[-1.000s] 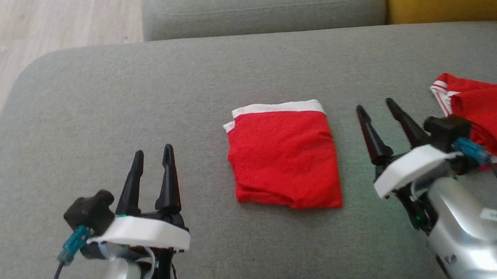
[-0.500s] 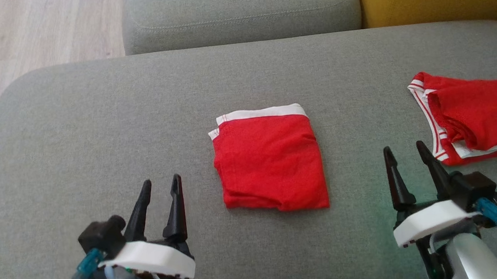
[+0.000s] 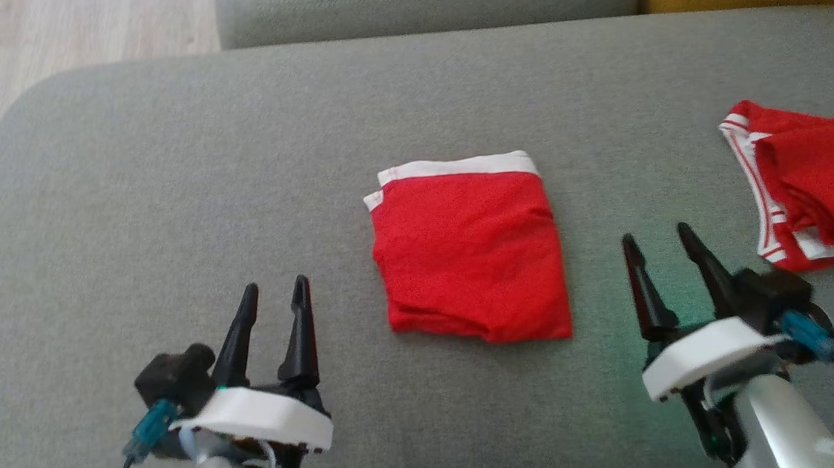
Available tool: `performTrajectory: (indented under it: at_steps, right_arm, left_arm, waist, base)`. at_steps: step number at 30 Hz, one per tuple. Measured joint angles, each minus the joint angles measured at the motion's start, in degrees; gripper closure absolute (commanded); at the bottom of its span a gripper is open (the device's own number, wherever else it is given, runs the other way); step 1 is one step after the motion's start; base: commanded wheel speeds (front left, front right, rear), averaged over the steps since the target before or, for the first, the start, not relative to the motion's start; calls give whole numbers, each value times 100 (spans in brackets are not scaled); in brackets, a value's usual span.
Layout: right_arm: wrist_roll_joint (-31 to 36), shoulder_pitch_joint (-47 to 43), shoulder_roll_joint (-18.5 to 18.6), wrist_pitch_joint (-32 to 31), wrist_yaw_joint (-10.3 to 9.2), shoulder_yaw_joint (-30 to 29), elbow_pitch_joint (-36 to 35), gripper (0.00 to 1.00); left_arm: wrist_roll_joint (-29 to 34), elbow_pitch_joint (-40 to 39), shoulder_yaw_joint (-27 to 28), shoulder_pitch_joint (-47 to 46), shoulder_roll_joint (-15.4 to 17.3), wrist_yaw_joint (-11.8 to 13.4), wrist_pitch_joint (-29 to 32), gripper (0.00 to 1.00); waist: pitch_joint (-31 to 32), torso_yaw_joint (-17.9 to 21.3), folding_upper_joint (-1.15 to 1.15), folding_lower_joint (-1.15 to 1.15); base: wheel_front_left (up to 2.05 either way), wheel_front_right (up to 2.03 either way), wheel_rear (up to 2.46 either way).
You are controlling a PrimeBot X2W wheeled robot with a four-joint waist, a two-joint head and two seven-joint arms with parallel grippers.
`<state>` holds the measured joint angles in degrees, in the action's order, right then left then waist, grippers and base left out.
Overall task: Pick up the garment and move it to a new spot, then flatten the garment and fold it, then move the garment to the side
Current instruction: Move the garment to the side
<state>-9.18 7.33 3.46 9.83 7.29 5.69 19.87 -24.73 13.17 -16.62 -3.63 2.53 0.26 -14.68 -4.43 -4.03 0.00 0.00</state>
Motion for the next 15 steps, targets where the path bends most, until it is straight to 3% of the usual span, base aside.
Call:
performTrajectory:
  at_steps: [15]
  right_arm:
    - [-1626,1103,-3,-643,0,375,1577,0]
  left_arm:
    - [-33,55,-342,-367,0,27,0,0]
  waist:
    - [-535,-741,0,0]
  base:
    - [0,0,0]
